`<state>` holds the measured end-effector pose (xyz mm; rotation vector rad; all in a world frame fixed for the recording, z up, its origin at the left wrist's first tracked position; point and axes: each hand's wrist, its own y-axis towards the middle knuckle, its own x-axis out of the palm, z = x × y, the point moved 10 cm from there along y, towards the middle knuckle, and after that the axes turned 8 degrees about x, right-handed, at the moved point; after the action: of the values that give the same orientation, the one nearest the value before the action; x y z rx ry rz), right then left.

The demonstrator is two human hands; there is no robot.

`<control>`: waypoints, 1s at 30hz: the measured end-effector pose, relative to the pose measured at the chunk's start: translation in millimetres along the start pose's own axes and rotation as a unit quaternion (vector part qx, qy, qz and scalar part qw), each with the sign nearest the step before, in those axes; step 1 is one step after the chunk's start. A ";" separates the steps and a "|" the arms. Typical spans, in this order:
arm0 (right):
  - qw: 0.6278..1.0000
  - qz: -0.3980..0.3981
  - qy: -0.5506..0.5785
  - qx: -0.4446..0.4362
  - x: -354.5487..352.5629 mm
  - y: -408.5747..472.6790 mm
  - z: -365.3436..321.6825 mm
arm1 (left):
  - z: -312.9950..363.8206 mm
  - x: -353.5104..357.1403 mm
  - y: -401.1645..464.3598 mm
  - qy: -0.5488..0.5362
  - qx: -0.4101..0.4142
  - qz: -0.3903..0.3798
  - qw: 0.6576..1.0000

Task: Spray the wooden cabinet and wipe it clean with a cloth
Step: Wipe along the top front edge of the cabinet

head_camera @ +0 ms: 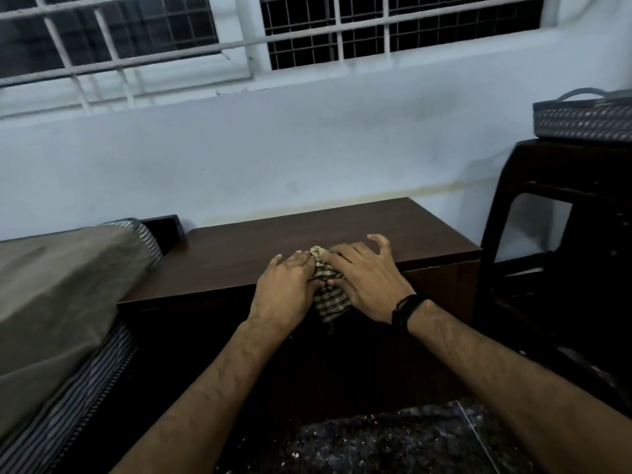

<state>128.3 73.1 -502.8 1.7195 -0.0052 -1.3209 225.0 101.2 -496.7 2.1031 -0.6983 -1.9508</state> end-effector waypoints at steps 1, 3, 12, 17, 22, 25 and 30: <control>1.000 0.000 -0.006 0.004 -2.0 -3.1 8.2 | 7.8 0.4 4.6 0.000 0.005 -0.001 1.000; 1.000 0.005 -0.014 0.014 -8.6 -10.3 28.0 | 27.6 1.1 16.9 -0.001 0.022 -0.001 1.000; 0.998 -0.020 -0.051 0.036 -28.1 -32.8 101.8 | 97.6 8.8 60.9 -0.018 0.070 0.009 0.997; 0.997 -0.006 -0.063 0.039 -39.5 -43.0 127.1 | 122.4 14.3 77.1 -0.034 0.081 0.012 0.996; 0.995 -0.004 -0.086 0.058 -51.8 -56.1 154.0 | 154.3 13.0 92.9 -0.050 0.102 0.025 0.993; 0.993 -0.010 -0.099 0.068 -60.1 -63.7 170.3 | 174.5 12.3 101.6 -0.054 0.122 0.036 0.990; 0.987 -0.047 -0.118 0.100 -70.8 -74.3 201.0 | 204.1 15.1 121.5 -0.044 0.150 0.036 0.987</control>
<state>-90.8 19.5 -494.9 1.7365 -0.2011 -1.6341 0.3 24.3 -480.0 2.1261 -1.1323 -2.0164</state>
